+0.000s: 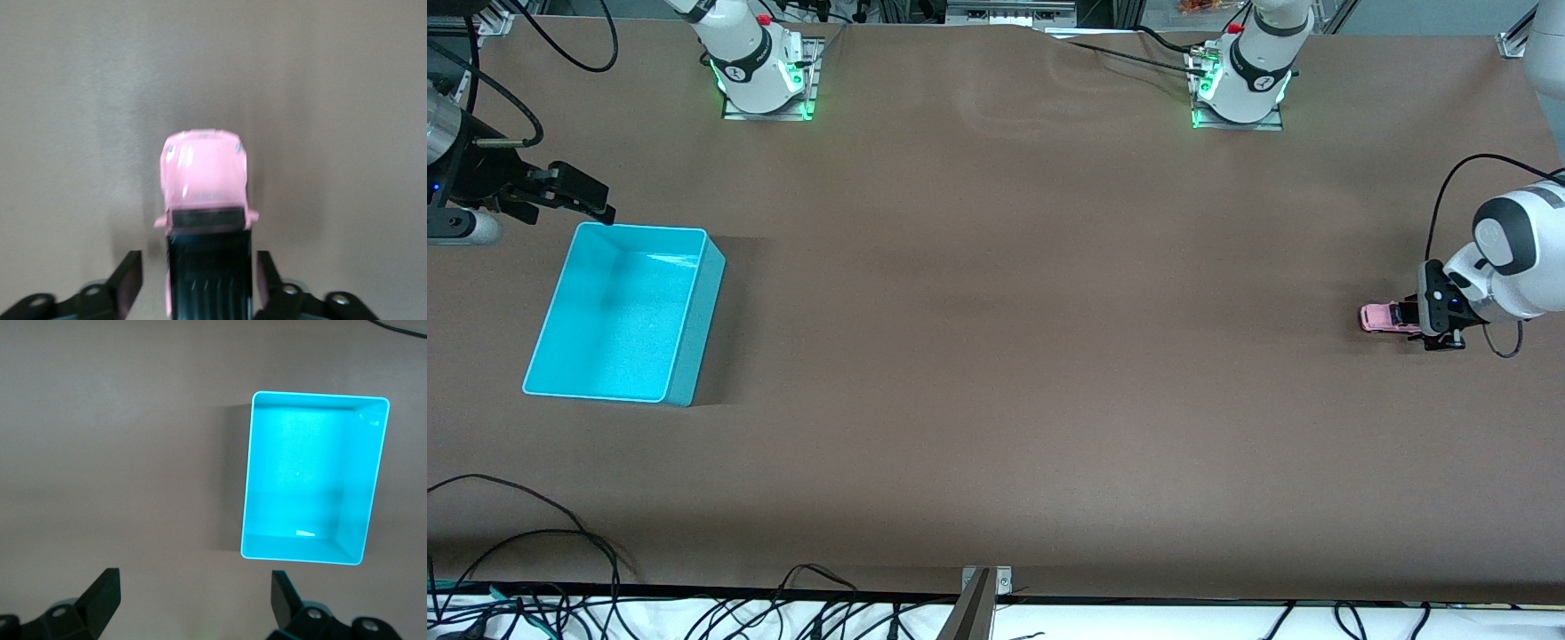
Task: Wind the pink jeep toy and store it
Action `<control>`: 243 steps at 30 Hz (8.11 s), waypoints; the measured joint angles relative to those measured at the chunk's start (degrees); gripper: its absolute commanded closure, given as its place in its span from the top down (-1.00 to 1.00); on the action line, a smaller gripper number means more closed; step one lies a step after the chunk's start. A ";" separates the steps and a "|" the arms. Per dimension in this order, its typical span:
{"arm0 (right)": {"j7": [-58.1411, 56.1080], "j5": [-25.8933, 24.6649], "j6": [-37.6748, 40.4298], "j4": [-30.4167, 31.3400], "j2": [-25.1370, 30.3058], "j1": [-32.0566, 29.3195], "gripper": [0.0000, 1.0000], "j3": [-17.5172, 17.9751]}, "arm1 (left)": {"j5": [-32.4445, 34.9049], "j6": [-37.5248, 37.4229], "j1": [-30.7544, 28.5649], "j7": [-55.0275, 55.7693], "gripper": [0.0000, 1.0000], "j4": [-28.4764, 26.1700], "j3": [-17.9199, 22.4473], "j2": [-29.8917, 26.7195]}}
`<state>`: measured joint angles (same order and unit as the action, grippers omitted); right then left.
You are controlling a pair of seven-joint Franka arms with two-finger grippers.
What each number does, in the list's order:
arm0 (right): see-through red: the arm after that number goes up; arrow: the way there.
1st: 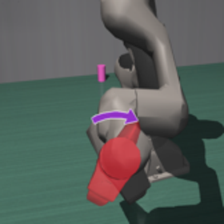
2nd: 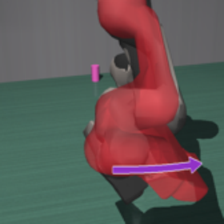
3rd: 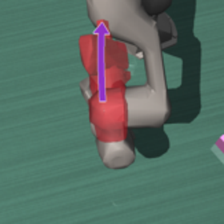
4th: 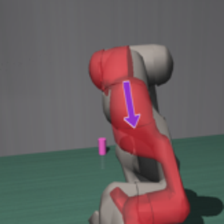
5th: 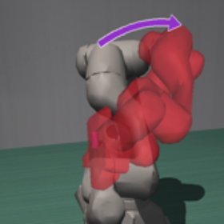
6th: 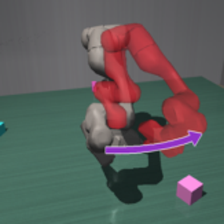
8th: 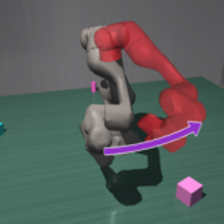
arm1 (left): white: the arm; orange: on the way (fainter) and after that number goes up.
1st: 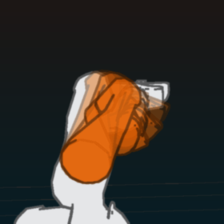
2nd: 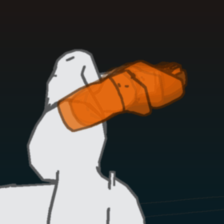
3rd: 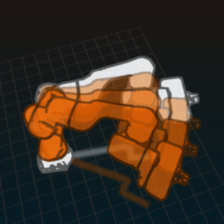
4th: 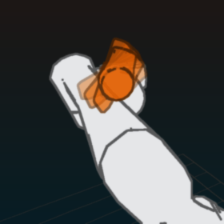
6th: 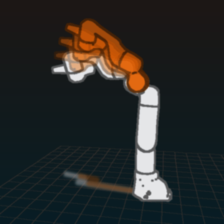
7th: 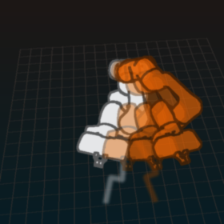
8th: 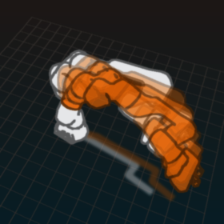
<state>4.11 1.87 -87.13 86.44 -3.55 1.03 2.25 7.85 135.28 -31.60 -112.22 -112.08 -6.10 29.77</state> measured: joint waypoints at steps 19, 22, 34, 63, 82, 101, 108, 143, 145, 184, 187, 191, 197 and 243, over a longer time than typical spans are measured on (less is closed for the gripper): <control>0.00 0.00 0.00 0.00 0.00 0.00 1.00 0.00 | 0.00 -24.40 0.56 11.18 1.00 15.05 -1.15 -2.59; 0.00 0.00 0.00 0.00 0.00 0.00 1.00 0.00 | 0.00 -28.90 0.73 15.98 1.00 17.41 -2.32 -3.38; 0.00 0.00 0.00 0.00 0.00 0.00 1.00 0.00 | 0.00 -44.49 1.11 33.96 1.00 27.70 -6.80 -4.38; 0.00 0.00 0.00 0.00 0.00 0.00 1.00 0.00 | 0.00 -59.68 1.67 73.32 1.00 36.46 -17.24 -8.04; 0.00 0.00 0.00 0.00 0.00 0.00 1.00 0.00 | 0.00 -59.76 1.75 89.54 1.00 37.18 -22.60 -10.80; 0.00 0.00 0.00 0.00 0.00 0.00 1.00 0.00 | 0.00 -59.74 2.50 94.25 1.00 39.31 -23.68 -10.84; 0.00 0.00 0.00 0.00 0.00 0.00 1.00 0.00 | 0.00 -59.70 7.05 97.81 1.00 40.17 -22.20 -12.16; 0.37 -0.39 -1.03 0.00 -0.84 1.26 1.00 0.18 | -7.80 -47.58 30.47 103.18 1.00 19.97 5.34 -30.38; 0.39 -0.39 -1.04 0.00 -0.96 1.26 1.00 0.18 | -7.80 -47.62 30.48 103.21 1.00 20.10 5.35 -30.38; 5.02 -0.40 -23.25 28.64 3.89 0.15 1.00 -2.27 | -9.65 -47.59 29.17 103.26 1.00 23.22 6.48 -28.68; 6.05 -0.39 -25.22 31.38 3.95 0.20 1.00 -2.04 | -9.65 -47.59 29.22 103.26 1.00 23.28 6.17 -28.68; 9.18 -0.39 -28.00 34.65 3.95 0.27 1.00 -1.35 | -9.08 -47.53 29.30 103.26 1.00 23.84 5.40 -28.65; 14.54 -0.39 -34.45 39.42 3.90 0.54 1.00 -0.17 | -7.83 -47.53 29.37 103.26 1.00 24.88 3.63 -28.66; 79.24 -1.89 -58.64 51.18 -6.81 2.13 1.00 3.02 | -7.78 -47.53 29.28 103.26 1.00 25.02 3.61 -28.56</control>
<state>83.34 -0.03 -145.77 137.62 -10.36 3.15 5.27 0.07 87.74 -2.33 -8.96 -87.06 -2.49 1.21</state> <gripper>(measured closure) 0.000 0.000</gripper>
